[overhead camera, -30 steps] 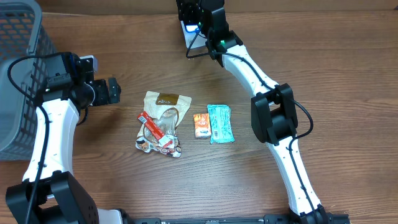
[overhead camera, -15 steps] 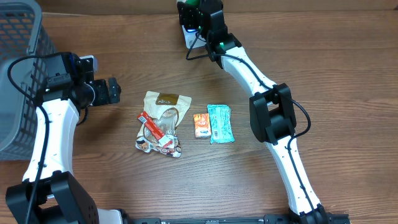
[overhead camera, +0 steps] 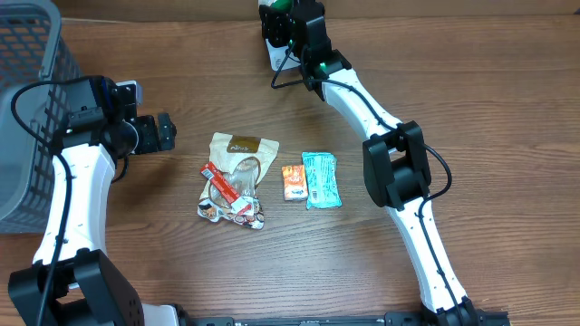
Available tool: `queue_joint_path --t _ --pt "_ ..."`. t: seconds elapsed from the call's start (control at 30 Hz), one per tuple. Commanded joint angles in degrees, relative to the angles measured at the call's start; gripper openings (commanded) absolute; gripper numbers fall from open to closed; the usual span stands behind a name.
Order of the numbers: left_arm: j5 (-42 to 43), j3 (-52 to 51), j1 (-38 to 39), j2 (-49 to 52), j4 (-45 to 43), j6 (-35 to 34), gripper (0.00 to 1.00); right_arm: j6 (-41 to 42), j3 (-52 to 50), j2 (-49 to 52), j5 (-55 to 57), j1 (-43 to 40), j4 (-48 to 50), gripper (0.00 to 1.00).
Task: Scan the item barcode
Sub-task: 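Lift the jar and hold it in front of the white scanner, then carry the jar right and set it down at the table's right side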
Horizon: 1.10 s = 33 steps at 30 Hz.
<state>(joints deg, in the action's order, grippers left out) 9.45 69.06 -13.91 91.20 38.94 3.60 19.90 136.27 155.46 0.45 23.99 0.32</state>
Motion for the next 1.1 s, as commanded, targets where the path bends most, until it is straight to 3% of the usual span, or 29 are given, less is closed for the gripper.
queue_joint_path --t 0.0,0.27,0.57,0.73,0.87,1.07 --pt "0.48 0.81 0.09 0.31 -0.22 0.70 1.00 0.17 0.96 -0.63 -0.22 -0.76 0.00 0.38" --pt "0.48 0.81 0.09 0.31 -0.22 0.70 0.99 0.17 1.03 -14.23 -3.45 -3.21 -12.79 0.39" --pt "0.48 0.81 0.09 0.31 -0.20 0.70 1.00 0.17 1.03 -28.63 -3.98 -9.64 -48.02 0.38" --pt "0.48 0.81 0.09 0.31 -0.22 0.70 1.00 -0.42 0.79 -28.59 -2.97 -14.69 -67.93 0.38" --pt "0.48 0.81 0.09 0.31 -0.22 0.70 1.00 -0.46 -1.27 -26.01 4.00 -19.47 -81.35 0.38" --pt "0.48 0.81 0.09 0.31 -0.22 0.70 1.00 -0.26 -11.50 -25.35 4.20 -25.20 -81.92 0.38"
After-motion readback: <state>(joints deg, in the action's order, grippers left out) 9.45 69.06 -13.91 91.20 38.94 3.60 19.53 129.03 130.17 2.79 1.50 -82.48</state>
